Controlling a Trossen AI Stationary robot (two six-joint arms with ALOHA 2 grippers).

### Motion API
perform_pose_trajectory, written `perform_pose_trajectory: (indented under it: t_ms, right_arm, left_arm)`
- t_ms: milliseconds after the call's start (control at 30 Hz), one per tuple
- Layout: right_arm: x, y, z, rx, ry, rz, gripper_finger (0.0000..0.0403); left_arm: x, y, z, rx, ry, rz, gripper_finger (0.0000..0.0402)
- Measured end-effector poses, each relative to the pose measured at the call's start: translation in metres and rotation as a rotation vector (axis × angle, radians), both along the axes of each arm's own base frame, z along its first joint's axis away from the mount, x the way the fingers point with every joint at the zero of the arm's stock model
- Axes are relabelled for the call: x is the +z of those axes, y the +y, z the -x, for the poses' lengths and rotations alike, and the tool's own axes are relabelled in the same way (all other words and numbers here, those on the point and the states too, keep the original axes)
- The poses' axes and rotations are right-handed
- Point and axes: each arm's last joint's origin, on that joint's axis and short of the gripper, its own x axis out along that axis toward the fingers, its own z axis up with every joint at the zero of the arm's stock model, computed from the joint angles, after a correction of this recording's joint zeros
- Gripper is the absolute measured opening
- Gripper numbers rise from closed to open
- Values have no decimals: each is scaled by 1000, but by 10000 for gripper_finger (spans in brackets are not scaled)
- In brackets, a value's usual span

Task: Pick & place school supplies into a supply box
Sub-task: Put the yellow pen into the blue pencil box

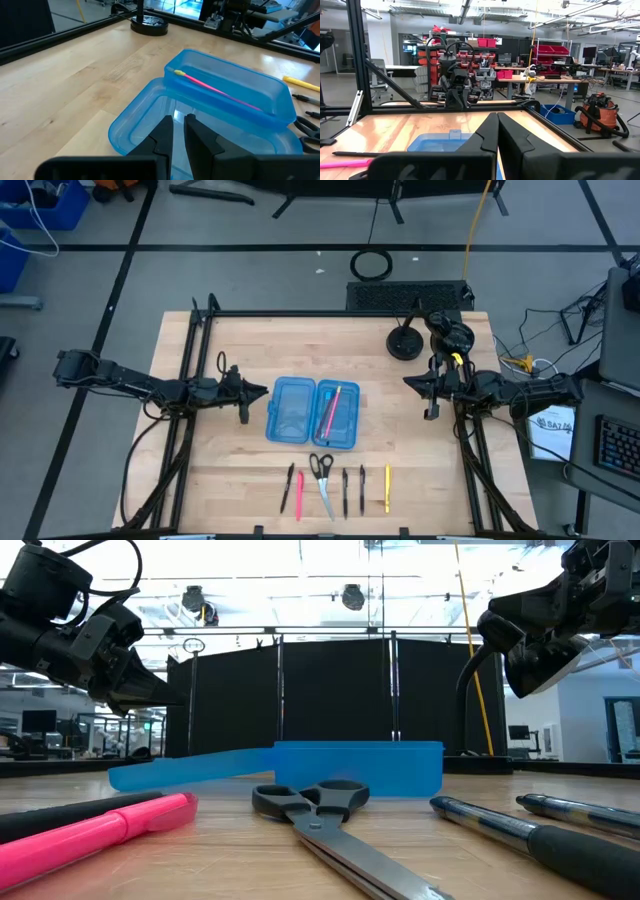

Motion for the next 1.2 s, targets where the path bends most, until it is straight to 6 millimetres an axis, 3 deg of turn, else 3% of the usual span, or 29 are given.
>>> perform_pose_trajectory:
  t_ms: [500,967,1100,1200]
  right_arm:
    - [-1,0,0,5,11,-25,0]
    - [-6,0,-1,4,63,-20,0]
    - [-6,0,-1,4,63,-18,0]
    - [-6,0,-1,4,63,-18,0]
  left_arm:
    - [0,0,0,0,0,0,49]
    - [12,-1,-3,-1,-150,105,49]
    - [12,-1,-3,-28,-144,92,49]
    - [27,1,-10,-59,-177,-30,49]
